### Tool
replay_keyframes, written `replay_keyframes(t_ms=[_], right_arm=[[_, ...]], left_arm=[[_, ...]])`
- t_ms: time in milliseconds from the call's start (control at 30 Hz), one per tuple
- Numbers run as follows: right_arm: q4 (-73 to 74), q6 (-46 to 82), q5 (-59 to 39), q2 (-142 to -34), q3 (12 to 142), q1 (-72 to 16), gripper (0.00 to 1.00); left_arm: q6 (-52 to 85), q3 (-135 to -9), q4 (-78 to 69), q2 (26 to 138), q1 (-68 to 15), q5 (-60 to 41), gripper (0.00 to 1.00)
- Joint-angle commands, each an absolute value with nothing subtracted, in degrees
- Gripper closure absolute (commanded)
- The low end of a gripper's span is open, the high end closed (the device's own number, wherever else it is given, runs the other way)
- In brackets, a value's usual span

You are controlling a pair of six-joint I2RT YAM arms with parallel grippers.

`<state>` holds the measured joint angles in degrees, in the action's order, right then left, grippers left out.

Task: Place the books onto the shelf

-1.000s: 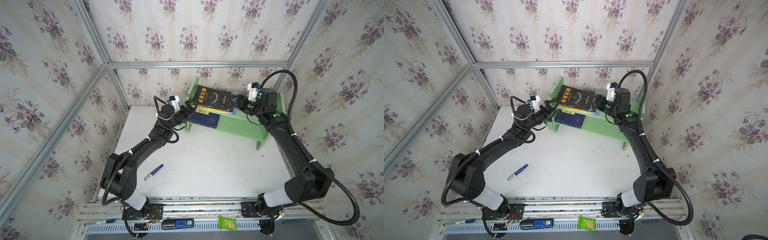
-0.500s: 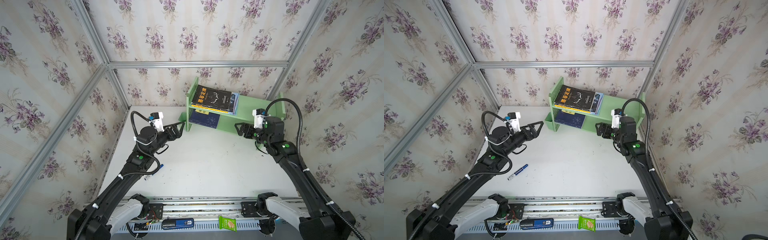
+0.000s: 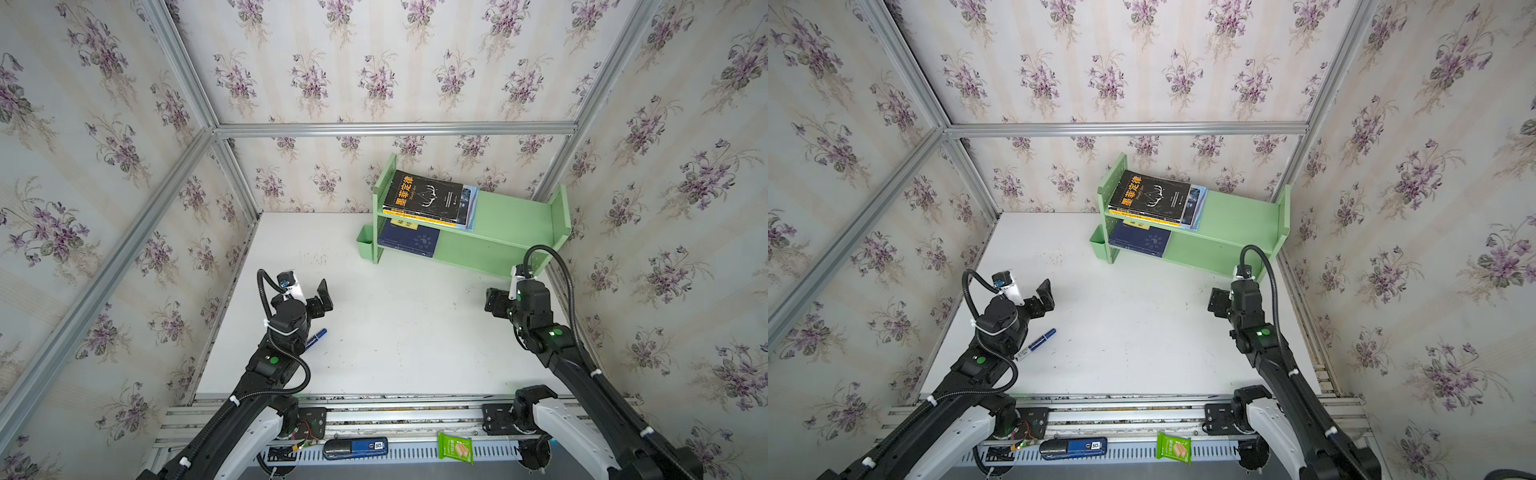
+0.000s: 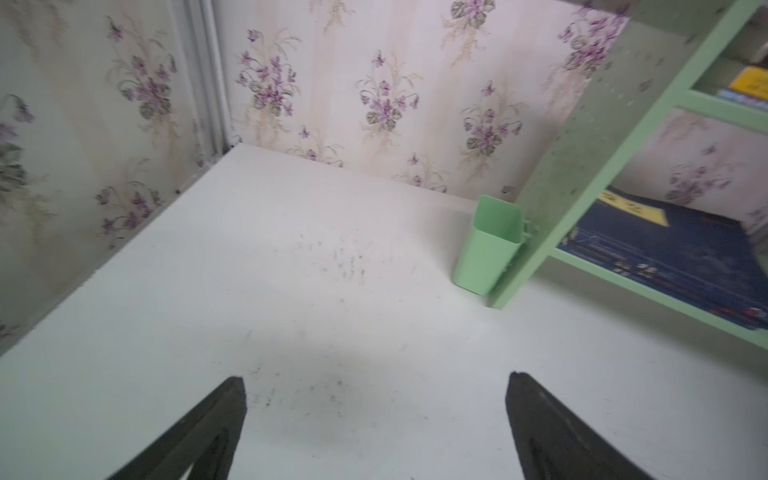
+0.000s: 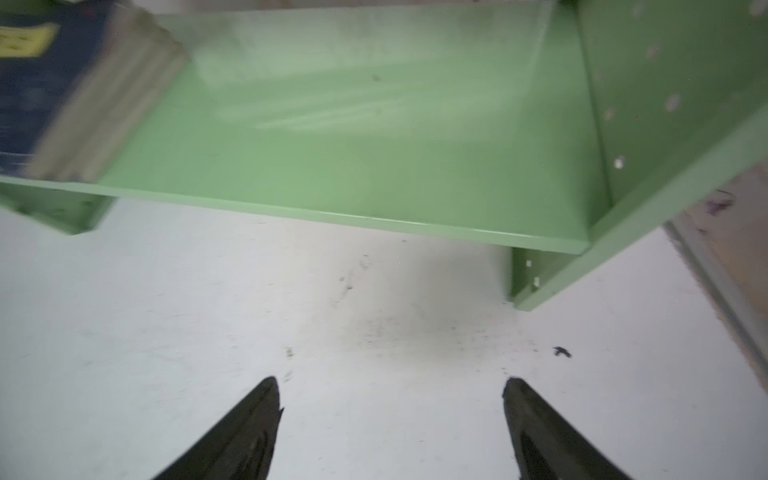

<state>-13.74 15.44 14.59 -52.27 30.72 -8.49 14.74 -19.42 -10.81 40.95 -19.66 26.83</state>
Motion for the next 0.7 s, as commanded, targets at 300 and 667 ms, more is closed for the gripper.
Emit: replay_keyframes(t_ms=[300,667], right_arm=[[10.7,4.7,22.6,-70.5,30.0,-8.5,0.07],[39.5,-2.7,17.5,-77.6,22.1,-7.7,0.06]], left_arm=[[2.1,-10.8,-43.3,53.2,-12.6,29.4,0.01],[2.9,-6.5,-56.1,59.8,-4.9,20.8,0.01]])
